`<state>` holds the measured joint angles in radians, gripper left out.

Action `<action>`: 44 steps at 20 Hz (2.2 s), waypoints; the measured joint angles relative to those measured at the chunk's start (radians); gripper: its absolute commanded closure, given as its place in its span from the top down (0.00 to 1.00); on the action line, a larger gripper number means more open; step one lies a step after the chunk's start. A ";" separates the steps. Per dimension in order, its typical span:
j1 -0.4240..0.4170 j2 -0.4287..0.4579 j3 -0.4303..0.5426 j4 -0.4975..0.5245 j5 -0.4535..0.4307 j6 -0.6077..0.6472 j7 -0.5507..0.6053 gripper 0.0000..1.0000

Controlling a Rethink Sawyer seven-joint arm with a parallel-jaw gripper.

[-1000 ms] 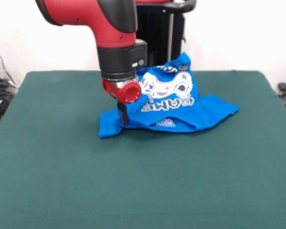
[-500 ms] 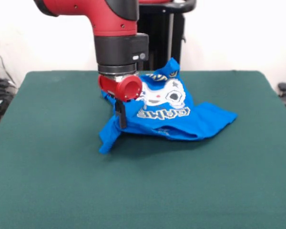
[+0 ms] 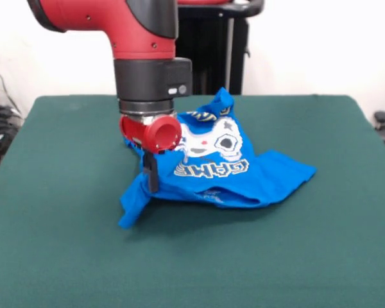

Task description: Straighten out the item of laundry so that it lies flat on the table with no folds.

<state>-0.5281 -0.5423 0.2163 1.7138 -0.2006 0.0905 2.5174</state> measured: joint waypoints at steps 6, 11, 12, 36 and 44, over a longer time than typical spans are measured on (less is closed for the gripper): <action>0.015 0.021 0.001 -0.026 0.000 0.000 0.000 1.00; 0.018 0.019 0.004 -0.033 0.000 0.000 0.000 1.00; 0.018 0.016 0.004 -0.033 0.000 0.000 0.000 1.00; -0.038 -0.020 0.010 -0.033 0.000 0.000 0.000 1.00; -0.082 0.028 0.040 -0.029 0.000 0.000 0.000 1.00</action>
<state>-0.6101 -0.5147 0.2564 1.6848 -0.2008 0.0905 2.5174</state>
